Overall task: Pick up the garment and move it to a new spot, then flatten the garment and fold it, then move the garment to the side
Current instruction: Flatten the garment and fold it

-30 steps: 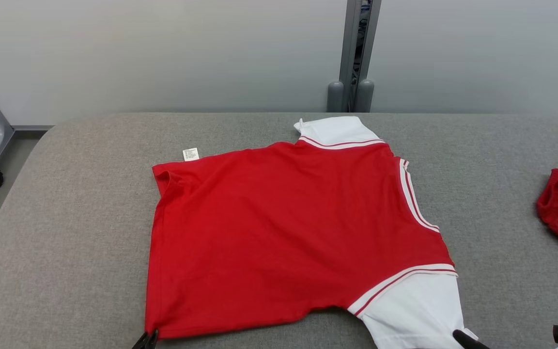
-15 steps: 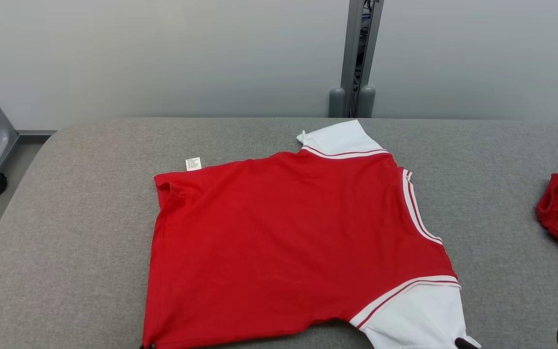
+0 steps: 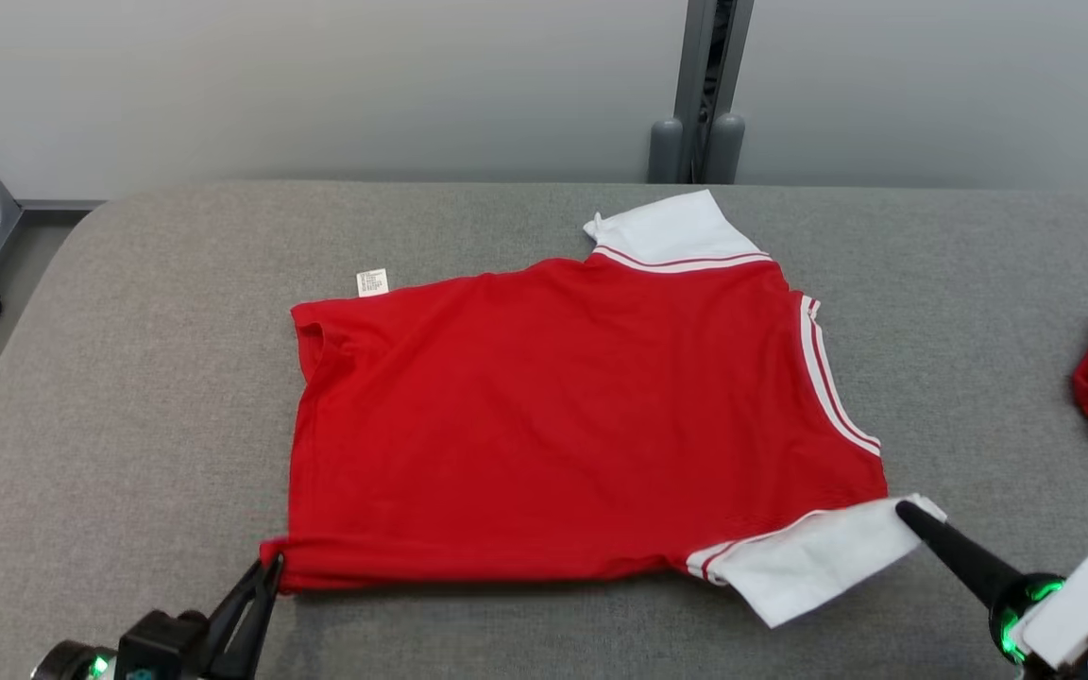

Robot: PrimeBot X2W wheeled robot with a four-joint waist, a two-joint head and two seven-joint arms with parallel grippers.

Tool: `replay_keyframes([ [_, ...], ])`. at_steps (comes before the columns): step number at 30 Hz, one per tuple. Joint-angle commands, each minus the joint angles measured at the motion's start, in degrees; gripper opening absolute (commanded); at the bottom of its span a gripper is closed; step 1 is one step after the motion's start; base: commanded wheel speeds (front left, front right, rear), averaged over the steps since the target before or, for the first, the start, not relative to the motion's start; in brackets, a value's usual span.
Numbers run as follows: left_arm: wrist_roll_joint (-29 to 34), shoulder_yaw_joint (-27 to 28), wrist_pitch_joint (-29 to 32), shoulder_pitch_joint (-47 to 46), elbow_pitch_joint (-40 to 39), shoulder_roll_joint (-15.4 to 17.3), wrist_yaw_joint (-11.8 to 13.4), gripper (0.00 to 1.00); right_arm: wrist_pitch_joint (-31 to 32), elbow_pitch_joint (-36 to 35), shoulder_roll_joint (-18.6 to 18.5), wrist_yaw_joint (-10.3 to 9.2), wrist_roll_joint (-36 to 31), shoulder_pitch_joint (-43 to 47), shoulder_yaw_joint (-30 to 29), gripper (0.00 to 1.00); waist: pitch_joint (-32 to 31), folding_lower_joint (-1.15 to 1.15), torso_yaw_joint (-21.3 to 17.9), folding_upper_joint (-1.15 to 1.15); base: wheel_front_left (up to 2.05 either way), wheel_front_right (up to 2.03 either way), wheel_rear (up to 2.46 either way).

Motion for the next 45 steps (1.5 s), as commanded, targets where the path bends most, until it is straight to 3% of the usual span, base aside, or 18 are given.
replay_keyframes([
  [1, -0.6, 0.3, 0.2, -2.7, 0.7, 0.5, -0.3, 0.0, -0.5, 0.8, -0.2, 0.04, -1.1, -3.2, -0.1, 0.0, 2.0, 0.0, 0.1, 0.0, 0.0, 0.0, 0.0],
  [12, -3.2, 0.4, 2.6, -11.7, 4.2, -1.3, -0.3, 0.0, -2.7, 6.7, -0.2, 0.04, -6.8, -15.2, 1.7, 0.0, 6.6, 0.0, 0.7, 0.0, 0.0, 0.0, 0.0],
  [21, -4.2, -0.6, 1.4, -19.5, 13.4, -3.0, -0.2, 0.0, -7.8, 14.7, -0.2, 0.04, -12.5, -22.8, 3.2, 0.0, 9.5, 0.0, 1.1, 0.0, 0.0, 0.0, 0.0],
  [34, -4.6, -1.9, -0.2, -25.1, 20.7, -4.6, -0.2, 0.0, -12.0, 23.6, -0.2, 0.04, -16.0, -27.6, 3.8, 0.0, 12.6, 0.0, 1.4, 0.0, 0.0, 0.0, 0.0],
  [45, -4.5, -2.4, -0.3, -25.3, 20.8, -4.8, -0.3, 0.0, -14.8, 26.3, -0.5, 0.04, -16.4, -29.8, 5.5, 0.0, 13.9, 0.0, 1.8, 0.0, 0.0, 0.0, 0.0],
])
